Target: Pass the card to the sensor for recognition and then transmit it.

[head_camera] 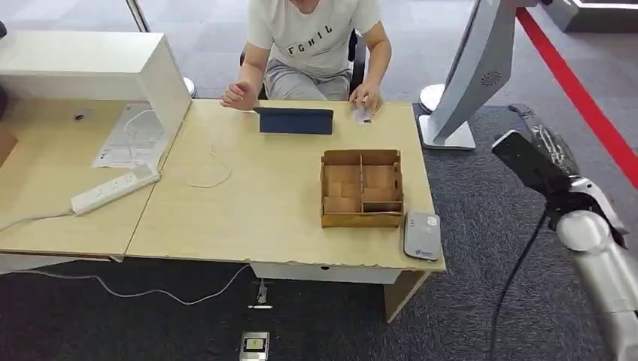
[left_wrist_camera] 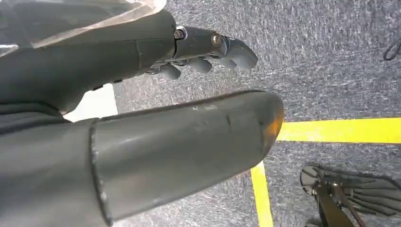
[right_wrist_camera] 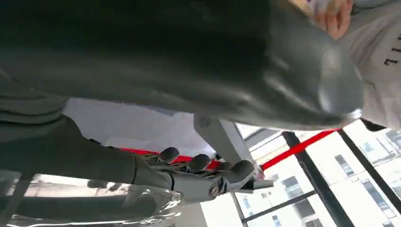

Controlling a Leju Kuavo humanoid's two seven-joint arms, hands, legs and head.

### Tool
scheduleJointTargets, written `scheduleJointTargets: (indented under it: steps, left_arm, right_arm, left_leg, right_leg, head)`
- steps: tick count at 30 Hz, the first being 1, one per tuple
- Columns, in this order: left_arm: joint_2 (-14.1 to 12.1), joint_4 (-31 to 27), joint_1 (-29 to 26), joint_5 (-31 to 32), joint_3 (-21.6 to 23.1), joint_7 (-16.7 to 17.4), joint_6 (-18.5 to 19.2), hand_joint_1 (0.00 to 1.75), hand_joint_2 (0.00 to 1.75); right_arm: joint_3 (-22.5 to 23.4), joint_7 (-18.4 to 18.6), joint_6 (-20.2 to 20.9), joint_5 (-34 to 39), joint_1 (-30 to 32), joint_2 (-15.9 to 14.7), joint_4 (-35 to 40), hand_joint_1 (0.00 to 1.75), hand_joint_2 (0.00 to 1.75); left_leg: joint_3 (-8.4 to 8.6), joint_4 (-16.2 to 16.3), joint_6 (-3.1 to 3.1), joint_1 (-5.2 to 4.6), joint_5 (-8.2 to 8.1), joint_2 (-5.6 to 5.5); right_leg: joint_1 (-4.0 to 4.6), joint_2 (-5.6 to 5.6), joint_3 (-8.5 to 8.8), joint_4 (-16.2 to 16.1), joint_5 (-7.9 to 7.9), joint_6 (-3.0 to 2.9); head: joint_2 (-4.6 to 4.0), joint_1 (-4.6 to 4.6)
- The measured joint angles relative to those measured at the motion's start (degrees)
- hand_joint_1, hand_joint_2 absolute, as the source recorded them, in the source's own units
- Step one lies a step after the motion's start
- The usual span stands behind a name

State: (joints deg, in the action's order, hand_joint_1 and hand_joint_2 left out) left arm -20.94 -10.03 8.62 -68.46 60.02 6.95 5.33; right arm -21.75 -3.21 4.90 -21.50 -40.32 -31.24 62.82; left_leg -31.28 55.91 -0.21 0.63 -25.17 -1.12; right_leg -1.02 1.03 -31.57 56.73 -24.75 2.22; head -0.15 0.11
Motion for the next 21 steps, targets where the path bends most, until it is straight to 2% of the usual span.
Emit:
scheduleJointTargets:
  steps: [5, 8, 15, 19, 21]
  left_arm:
    - [-0.17, 0.00, 0.25, -0.52, -0.02, 0.57, -0.85, 0.00, 0.00]
    - [-0.46, 0.00, 0.32, -0.98, -0.02, 0.89, -1.18, 0.00, 0.00]
    - [-0.61, 0.00, 0.53, -0.94, -0.07, 1.14, -1.27, 0.00, 0.00]
    - [-0.61, -0.02, 0.58, -0.74, -0.07, 0.55, -1.36, 0.00, 0.00]
    - [-0.57, -0.02, 0.62, -0.74, -0.07, 0.35, -1.57, 0.00, 0.00]
  right_arm:
    - [1.92, 7.61, -1.38, 8.05, 4.54, -5.33, 10.65, 0.00, 0.00]
    - [2.71, 12.58, -2.25, 10.12, 9.28, -7.58, 18.72, 0.00, 0.00]
    - [3.89, 15.36, -2.69, 11.53, 14.94, -10.60, 30.65, 0.00, 0.00]
    - [3.01, 18.27, -3.89, 12.35, 20.81, -10.66, 37.13, 0.00, 0.00]
    - [1.85, 18.60, -5.51, 10.66, 23.38, -10.33, 39.93, 0.00, 0.00]
  left_leg:
    - [0.03, 0.00, 0.02, 0.03, 0.03, -0.05]
    - [0.03, 0.00, 0.02, 0.04, 0.02, -0.04]
    - [0.05, -0.01, 0.01, 0.06, 0.02, -0.01]
    - [0.01, -0.01, 0.01, 0.06, 0.02, -0.04]
    - [0.00, -0.02, -0.01, 0.09, 0.00, -0.04]
  right_leg:
    - [0.03, -0.09, 0.10, 0.00, 0.00, 0.00]
    - [0.03, -0.09, 0.11, 0.00, 0.00, 0.00]
    - [0.05, -0.08, 0.13, 0.00, -0.01, 0.00]
    - [0.06, -0.10, 0.13, 0.00, -0.02, 0.00]
    - [0.09, -0.10, 0.14, 0.00, -0.04, -0.03]
  head:
    - [0.00, 0.02]
    - [0.00, 0.02]
    - [0.00, 0.02]
    - [0.00, 0.00]
    - [0.00, 0.02]
